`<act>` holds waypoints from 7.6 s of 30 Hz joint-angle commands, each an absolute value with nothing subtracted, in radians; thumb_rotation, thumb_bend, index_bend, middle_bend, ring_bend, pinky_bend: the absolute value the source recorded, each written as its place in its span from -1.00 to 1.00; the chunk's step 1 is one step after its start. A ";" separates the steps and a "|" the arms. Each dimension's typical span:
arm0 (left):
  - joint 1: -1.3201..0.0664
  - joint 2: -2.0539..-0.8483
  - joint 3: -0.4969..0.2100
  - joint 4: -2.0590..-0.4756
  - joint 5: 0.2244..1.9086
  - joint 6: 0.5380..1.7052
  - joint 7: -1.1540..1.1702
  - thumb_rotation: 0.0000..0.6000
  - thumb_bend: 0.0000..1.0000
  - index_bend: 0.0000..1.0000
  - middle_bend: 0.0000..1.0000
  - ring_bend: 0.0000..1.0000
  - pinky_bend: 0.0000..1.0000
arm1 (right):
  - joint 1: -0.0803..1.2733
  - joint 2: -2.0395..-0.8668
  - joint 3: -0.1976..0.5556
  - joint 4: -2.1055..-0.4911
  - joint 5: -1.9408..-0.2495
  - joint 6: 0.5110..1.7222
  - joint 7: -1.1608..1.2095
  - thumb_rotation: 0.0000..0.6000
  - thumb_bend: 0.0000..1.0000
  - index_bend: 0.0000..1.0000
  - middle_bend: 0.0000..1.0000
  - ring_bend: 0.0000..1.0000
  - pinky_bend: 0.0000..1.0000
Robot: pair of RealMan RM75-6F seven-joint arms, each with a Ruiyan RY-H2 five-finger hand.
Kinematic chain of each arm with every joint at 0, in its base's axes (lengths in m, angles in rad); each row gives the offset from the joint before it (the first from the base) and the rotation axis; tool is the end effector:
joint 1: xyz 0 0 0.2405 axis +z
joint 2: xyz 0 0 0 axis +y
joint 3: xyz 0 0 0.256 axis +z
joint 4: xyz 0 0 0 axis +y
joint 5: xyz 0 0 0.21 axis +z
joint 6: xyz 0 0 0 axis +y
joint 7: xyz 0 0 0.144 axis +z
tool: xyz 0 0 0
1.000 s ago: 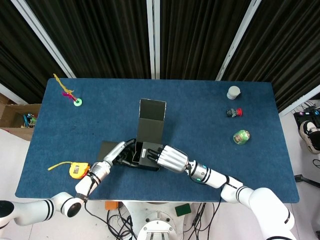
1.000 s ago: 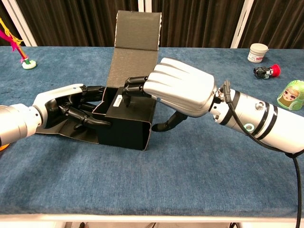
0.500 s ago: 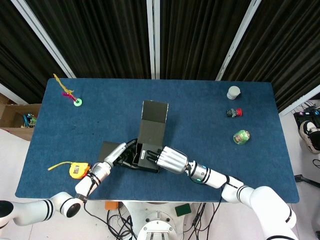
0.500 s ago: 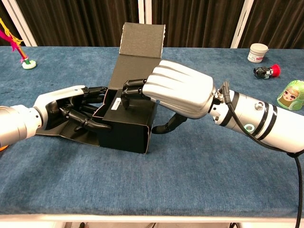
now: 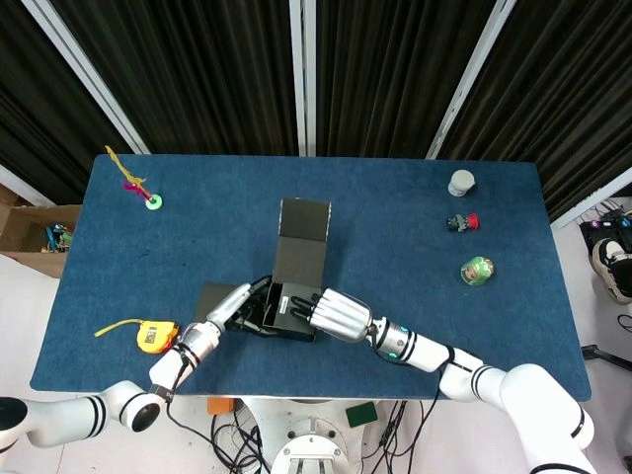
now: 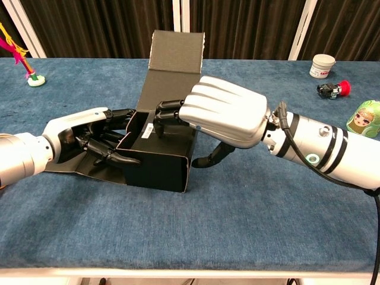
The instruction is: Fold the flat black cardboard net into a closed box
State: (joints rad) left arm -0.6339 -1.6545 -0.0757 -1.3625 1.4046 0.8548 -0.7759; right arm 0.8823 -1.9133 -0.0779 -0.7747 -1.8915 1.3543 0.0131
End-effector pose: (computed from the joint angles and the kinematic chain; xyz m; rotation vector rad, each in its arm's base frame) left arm -0.1745 0.2885 -0.0719 -1.5682 -2.0569 -1.2863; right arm -0.1022 -0.3091 -0.0907 2.2897 -0.0407 1.3620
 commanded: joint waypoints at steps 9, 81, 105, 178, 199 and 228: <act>-0.630 -1.653 -0.073 -1.363 1.407 0.863 -0.750 0.94 -1.00 -0.72 -0.55 0.06 0.68 | 0.909 -1.897 -0.074 -0.830 -1.893 1.323 -0.007 1.00 -0.85 -0.13 -0.20 0.54 1.00; -0.617 -1.655 -0.050 -1.354 1.446 0.896 -0.771 0.87 -1.00 -0.75 -0.58 0.05 0.68 | 0.885 -1.834 -0.076 -0.977 -1.876 1.254 -0.084 1.00 -0.88 -0.12 -0.09 0.54 1.00; -0.592 -1.730 -0.056 -1.269 1.449 0.972 -0.645 1.00 -1.00 -0.13 -0.12 0.12 0.70 | 0.858 -1.803 -0.069 -0.962 -1.880 1.295 -0.111 1.00 -0.81 -0.09 -0.15 0.55 1.00; -0.553 -1.636 -0.063 -1.460 1.388 0.990 -0.418 0.83 -1.00 -0.91 -0.88 -0.91 -0.42 | 0.753 -1.688 -0.034 -1.179 -1.747 1.303 -0.138 1.00 -1.00 -1.00 -0.77 0.50 1.00; -0.438 -1.516 -0.054 -1.561 1.489 1.240 -0.369 0.65 -1.00 -0.94 -0.94 -0.97 -0.51 | 0.531 -1.767 0.092 -1.568 -1.133 1.056 0.142 1.00 -1.00 -1.00 -0.86 0.44 1.00; -0.423 -1.493 -0.042 -1.571 1.531 1.256 -0.440 0.65 -1.00 -0.94 -0.94 -0.97 -0.51 | 0.660 -2.065 0.311 -1.308 -0.984 0.961 -0.056 1.00 -1.00 -1.00 -0.76 0.42 1.00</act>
